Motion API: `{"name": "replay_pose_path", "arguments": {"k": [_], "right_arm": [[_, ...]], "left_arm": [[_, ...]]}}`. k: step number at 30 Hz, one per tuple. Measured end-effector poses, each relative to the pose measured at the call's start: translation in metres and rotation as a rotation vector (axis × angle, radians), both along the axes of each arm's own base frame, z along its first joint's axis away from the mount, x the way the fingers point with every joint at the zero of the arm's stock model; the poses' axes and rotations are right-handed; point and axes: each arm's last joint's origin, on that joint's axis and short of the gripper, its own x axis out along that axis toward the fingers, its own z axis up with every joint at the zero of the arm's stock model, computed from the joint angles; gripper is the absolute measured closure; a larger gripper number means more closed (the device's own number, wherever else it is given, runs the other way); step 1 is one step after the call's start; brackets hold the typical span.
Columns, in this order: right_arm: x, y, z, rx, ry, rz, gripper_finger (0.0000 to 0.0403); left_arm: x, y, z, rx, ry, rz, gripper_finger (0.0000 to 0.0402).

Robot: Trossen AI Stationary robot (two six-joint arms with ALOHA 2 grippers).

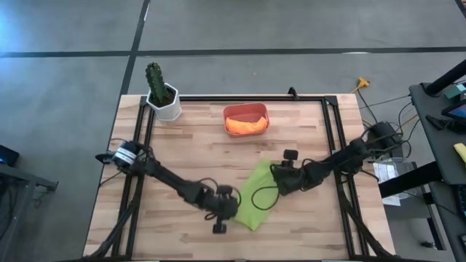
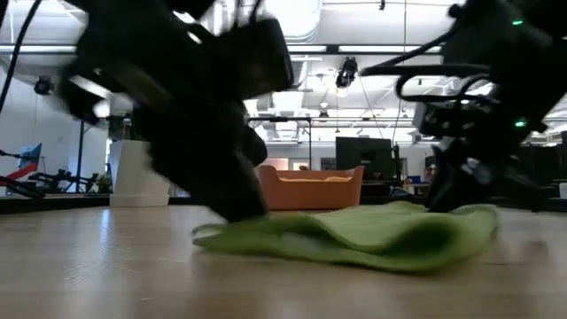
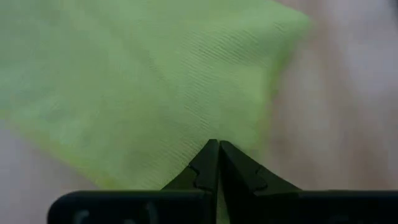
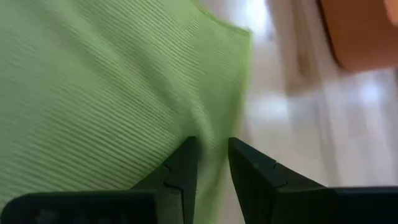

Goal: Roll microfiber towels into tight, uniform cylinder then place into a basket
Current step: Fold the green microfiber cloth

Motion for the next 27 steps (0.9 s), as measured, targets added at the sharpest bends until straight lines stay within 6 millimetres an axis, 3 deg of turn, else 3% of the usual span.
{"name": "replay_pose_path", "arguments": {"k": [6,10,14,18,23,27], "right_arm": [[0.01,-0.005,0.019,-0.049,-0.035,0.032,0.0317],[0.011,0.006,0.042,-0.016,-0.118,0.082,0.0317],[0.004,0.036,0.068,0.149,-0.184,0.302,0.0317],[-0.006,0.075,0.08,0.271,-0.299,0.497,0.0317],[-0.015,0.118,0.075,0.284,-0.332,0.672,0.0317],[-0.006,0.147,0.062,0.158,-0.288,0.809,0.0314]], "left_arm": [[-0.001,-0.021,0.009,-0.026,-0.04,-0.059,0.0402],[-0.001,-0.023,0.012,-0.018,-0.051,-0.066,0.0402],[-0.003,-0.021,0.011,0.058,-0.039,-0.116,0.0402],[-0.008,-0.029,0.011,0.176,-0.084,-0.277,0.0402],[-0.013,-0.04,0.013,0.21,-0.11,-0.364,0.0397],[-0.014,-0.044,0.015,0.198,-0.108,-0.382,0.036]]}}
